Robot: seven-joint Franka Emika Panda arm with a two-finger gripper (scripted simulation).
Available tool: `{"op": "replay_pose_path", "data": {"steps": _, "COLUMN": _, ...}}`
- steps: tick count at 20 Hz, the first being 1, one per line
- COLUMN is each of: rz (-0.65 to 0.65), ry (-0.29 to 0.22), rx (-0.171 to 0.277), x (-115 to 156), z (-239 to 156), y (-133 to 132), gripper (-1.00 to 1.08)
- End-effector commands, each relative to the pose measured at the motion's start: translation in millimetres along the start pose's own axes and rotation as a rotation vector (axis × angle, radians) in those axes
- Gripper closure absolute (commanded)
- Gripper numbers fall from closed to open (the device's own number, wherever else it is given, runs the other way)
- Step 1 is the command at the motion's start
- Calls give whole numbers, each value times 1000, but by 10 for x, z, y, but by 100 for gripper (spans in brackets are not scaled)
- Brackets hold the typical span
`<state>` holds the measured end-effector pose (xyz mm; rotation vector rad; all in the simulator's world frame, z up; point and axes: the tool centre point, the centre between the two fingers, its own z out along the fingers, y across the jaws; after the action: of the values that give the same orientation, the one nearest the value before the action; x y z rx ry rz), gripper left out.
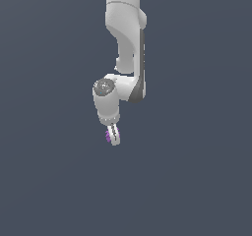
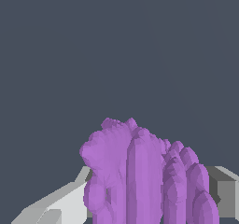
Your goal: Pick up the object and move it to a goal position.
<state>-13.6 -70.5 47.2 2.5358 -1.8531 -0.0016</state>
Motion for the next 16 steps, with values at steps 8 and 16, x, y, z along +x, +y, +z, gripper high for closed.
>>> {"op": "replay_pose_path", "data": {"steps": 8, "rz": 0, "ry": 0, "rx": 1, "x": -1, "z": 3, "y": -6, "gripper": 108}}
{"op": "replay_pose_path", "data": {"steps": 16, "rz": 0, "ry": 0, "rx": 2, "x": 16, "z": -122, "y": 30, "gripper": 108}}
